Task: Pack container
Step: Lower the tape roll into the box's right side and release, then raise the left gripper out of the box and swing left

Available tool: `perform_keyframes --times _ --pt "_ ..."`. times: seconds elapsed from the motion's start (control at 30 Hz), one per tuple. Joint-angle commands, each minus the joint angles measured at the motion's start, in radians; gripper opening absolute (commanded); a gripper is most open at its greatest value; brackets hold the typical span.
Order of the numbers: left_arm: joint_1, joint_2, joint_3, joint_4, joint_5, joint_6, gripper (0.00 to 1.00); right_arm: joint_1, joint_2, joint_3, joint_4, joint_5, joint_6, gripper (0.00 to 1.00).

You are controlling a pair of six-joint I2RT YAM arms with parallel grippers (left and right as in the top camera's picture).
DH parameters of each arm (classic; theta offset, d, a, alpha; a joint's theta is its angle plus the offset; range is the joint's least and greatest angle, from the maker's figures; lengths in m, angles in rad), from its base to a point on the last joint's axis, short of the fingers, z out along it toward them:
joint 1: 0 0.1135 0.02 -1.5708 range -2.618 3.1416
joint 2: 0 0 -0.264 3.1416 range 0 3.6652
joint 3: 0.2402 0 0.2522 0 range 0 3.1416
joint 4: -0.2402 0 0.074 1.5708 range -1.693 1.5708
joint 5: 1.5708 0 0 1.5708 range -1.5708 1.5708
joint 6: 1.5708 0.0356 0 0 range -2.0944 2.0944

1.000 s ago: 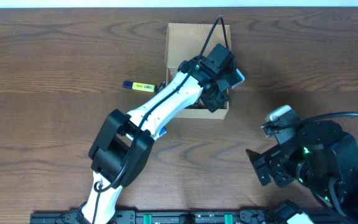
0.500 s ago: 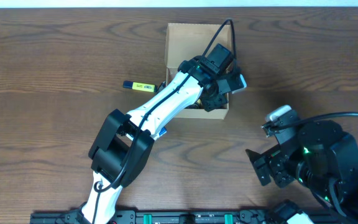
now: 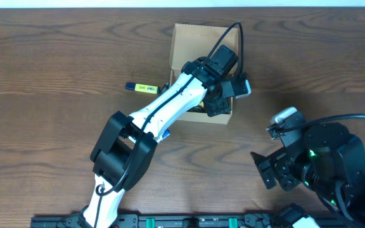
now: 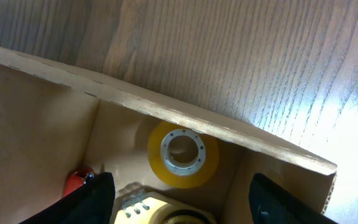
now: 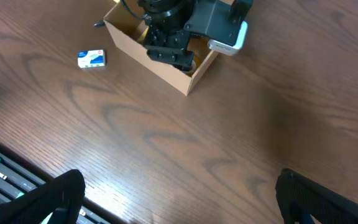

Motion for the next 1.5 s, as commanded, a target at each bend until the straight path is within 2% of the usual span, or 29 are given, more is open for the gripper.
perform_keyframes --times 0.0,0.17,0.27,0.4,0.7,0.9,1.1,1.27,1.4,1.47 --pt "-0.005 0.009 0.023 -0.006 0.004 0.014 0.7 -0.017 -0.002 0.0 0.0 0.011 0.014 0.99" --pt "0.0 0.001 0.043 -0.006 -0.004 -0.013 0.6 -0.017 -0.002 0.0 0.0 0.011 0.014 0.99" --pt "0.008 -0.013 0.087 -0.014 -0.055 -0.064 0.56 -0.017 -0.002 0.0 0.0 0.011 0.014 0.99" --pt "0.026 -0.048 0.162 -0.056 -0.14 -0.077 0.51 -0.017 -0.002 0.0 0.0 0.011 0.014 0.99" --pt "0.122 -0.158 0.265 -0.149 -0.177 -0.148 0.5 -0.017 -0.002 0.0 0.0 0.011 0.014 0.99" --pt "0.271 -0.273 0.265 -0.218 -0.177 -0.228 0.5 -0.017 -0.002 0.0 0.0 0.011 0.014 0.99" --pt "0.435 -0.297 0.265 -0.276 -0.177 -0.3 0.51 -0.017 -0.002 0.0 0.0 0.011 0.014 0.99" --pt "0.548 -0.297 0.265 -0.277 -0.179 -0.457 0.51 -0.017 -0.002 0.0 0.0 0.011 0.014 0.99" --pt "0.629 -0.297 0.265 -0.28 -0.178 -0.657 0.56 -0.017 -0.002 0.0 0.0 0.011 0.014 0.99" --pt "0.655 -0.294 0.264 -0.285 -0.18 -0.697 0.56 -0.017 -0.002 0.0 0.0 0.011 0.014 0.99"
